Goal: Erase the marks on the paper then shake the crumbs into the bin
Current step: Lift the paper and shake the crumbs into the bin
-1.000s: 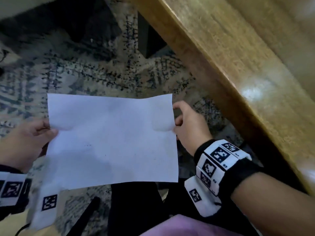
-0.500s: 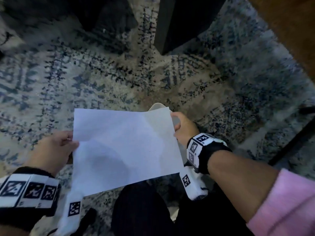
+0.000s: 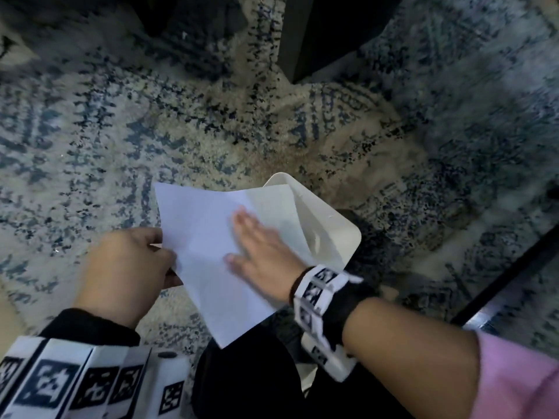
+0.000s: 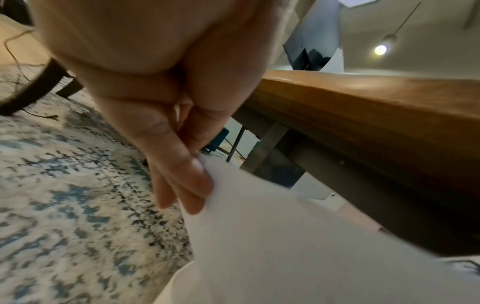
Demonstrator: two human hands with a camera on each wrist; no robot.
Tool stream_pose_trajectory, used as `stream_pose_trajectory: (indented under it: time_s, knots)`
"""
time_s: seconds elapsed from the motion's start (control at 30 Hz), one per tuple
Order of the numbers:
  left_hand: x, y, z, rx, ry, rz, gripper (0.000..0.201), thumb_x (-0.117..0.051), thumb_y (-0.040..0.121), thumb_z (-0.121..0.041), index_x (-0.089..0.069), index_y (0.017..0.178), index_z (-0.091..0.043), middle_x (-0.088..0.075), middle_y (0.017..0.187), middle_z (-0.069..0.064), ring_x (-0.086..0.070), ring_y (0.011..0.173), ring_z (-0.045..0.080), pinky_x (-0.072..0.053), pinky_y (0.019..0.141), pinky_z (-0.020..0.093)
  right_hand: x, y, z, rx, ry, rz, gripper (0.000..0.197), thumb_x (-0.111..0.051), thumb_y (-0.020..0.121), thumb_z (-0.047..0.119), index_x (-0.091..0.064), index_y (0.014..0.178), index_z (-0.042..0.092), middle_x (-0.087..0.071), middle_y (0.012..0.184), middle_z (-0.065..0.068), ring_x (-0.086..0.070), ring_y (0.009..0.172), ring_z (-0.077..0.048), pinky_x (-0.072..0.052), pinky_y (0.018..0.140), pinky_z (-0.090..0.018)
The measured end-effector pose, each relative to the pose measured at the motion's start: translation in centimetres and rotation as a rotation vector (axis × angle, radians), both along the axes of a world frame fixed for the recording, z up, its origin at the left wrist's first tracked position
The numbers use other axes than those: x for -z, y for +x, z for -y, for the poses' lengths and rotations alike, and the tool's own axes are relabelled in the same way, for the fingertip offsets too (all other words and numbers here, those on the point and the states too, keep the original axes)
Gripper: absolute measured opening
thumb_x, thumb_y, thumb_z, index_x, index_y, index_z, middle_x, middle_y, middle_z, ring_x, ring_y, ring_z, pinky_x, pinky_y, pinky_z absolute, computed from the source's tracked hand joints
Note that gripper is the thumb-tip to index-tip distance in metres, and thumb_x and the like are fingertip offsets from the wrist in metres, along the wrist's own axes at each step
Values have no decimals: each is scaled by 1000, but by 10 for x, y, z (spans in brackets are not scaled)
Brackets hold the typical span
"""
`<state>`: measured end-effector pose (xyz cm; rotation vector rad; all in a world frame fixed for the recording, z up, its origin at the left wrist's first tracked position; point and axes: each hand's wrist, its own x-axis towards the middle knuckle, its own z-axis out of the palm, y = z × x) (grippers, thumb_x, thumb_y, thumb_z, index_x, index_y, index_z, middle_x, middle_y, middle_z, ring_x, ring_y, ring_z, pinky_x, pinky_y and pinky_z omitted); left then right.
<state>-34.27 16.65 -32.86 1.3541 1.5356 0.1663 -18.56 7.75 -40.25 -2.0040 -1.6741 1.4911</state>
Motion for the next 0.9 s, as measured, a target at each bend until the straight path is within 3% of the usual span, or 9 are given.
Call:
stream_pose_trajectory:
  time_s: [0.1, 0.2, 0.3, 0.4, 0.5, 0.6, 0.77, 0.83, 0.9]
  knots:
    - [-7, 10, 5, 6, -12, 16, 27, -49, 75, 14, -60, 61, -6, -66, 57, 5, -60, 37, 2, -45, 34, 10, -18, -30, 7, -21, 98, -163, 64, -21, 99, 50, 17, 146, 30, 27, 151, 15, 27, 137, 1, 16, 113, -28]
    - [-8, 13, 9, -6, -49, 14, 31, -47, 75, 14, -61, 60, -9, -64, 39, -3, -60, 36, 5, -49, 37, 13, 6, -21, 13, 22, 8, -185, 60, -18, 100, 47, 18, 144, 31, 24, 153, 14, 23, 140, -1, 12, 115, -29]
    - [-10, 16, 13, -22, -42, 6, 36, -47, 76, 12, -62, 58, -15, -68, 48, -8, -65, 43, 10, -57, 46, 23, 42, 13, 24, 331, -199, -117, 61, -30, 102, 34, -1, 152, 14, 1, 160, -4, -1, 147, -19, -5, 119, -36]
    - [-12, 21, 17, -15, -21, 3, 38, -48, 77, 10, -63, 59, -20, -70, 58, -12, -68, 48, 14, -59, 53, 30, 48, 43, 29, 494, -326, -40, 60, -28, 103, 35, -3, 152, 11, 1, 160, -5, -3, 146, -17, -5, 115, -28]
    - [-12, 29, 23, -1, 0, -26, 32, -49, 79, 7, -64, 65, -18, -70, 58, -11, -67, 49, 13, -60, 52, 32, 27, 37, 22, 503, -214, -252, 63, -30, 100, 45, 0, 152, 25, 5, 159, 10, 2, 144, -6, -1, 115, -26]
    - [-12, 36, 26, 14, 25, -63, 30, -49, 79, 4, -63, 65, -19, -71, 62, 5, -67, 50, 16, -60, 62, 40, 14, 16, 19, 293, -185, -370, 63, -27, 98, 50, 2, 151, 32, 8, 157, 16, 7, 142, 0, 3, 113, -24]
    - [-16, 32, 21, -16, 16, -103, 33, -49, 77, 4, -61, 57, -19, -70, 58, 6, -68, 55, 26, -57, 67, 39, 44, 41, 31, 293, -495, -18, 64, -26, 101, 45, 2, 152, 19, 7, 159, 1, 0, 146, -22, -4, 117, -37]
    - [-17, 30, 21, -26, -11, -96, 31, -49, 76, 8, -62, 58, -15, -69, 59, 9, -68, 57, 27, -56, 65, 36, 42, 46, 22, 346, -332, 45, 64, -28, 101, 41, 2, 152, 16, 10, 159, -2, 4, 147, -20, -2, 118, -36]
    - [-13, 30, 21, -45, -64, -75, 28, -49, 73, 12, -63, 64, -10, -69, 64, 11, -67, 52, 25, -59, 61, 34, 27, 36, 7, 352, -119, -90, 65, -31, 101, 41, 4, 151, 20, 13, 159, 3, 10, 145, -10, 5, 116, -28]
